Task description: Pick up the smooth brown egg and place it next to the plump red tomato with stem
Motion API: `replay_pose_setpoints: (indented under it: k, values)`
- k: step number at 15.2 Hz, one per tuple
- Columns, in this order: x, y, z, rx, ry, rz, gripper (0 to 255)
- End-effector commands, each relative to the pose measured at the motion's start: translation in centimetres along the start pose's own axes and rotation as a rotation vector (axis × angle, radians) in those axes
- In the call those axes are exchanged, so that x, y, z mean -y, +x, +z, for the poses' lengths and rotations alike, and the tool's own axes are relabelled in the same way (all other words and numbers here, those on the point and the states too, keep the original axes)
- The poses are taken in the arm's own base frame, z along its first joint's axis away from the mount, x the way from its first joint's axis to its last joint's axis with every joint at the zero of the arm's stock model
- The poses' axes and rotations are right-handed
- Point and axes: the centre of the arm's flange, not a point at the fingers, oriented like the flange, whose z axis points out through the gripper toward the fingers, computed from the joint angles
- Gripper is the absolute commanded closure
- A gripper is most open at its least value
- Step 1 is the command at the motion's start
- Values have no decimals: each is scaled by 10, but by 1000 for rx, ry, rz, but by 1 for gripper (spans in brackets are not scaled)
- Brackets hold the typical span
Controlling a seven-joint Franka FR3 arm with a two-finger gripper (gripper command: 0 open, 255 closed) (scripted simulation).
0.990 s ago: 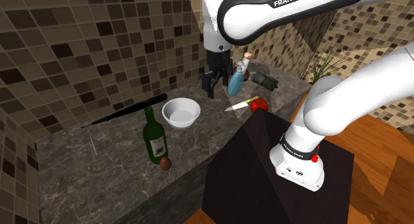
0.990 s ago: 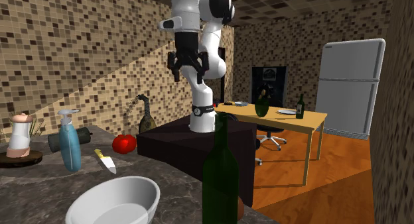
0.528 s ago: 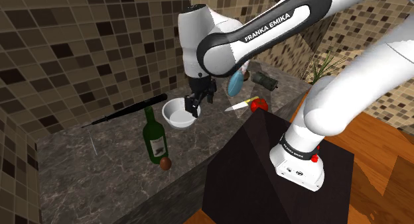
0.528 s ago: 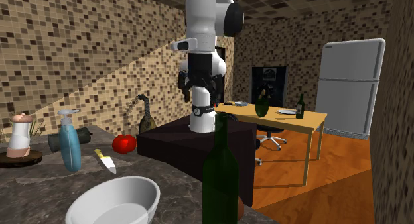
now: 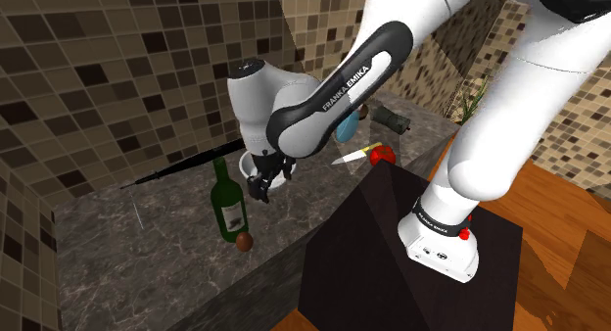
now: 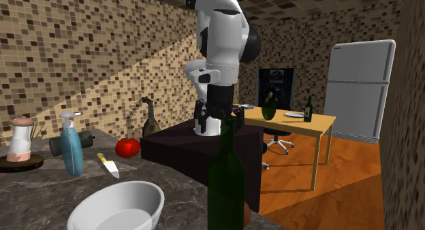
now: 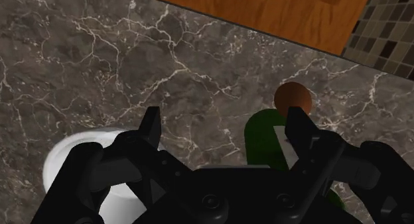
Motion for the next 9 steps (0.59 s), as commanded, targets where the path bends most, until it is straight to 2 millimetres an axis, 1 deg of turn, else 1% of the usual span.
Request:
replay_pose_setpoints:
  k: [1,9]
  values:
    - [22,9,20,-2,-8,-5,0]
    - [95,43,95,-5,-45,-24,0]
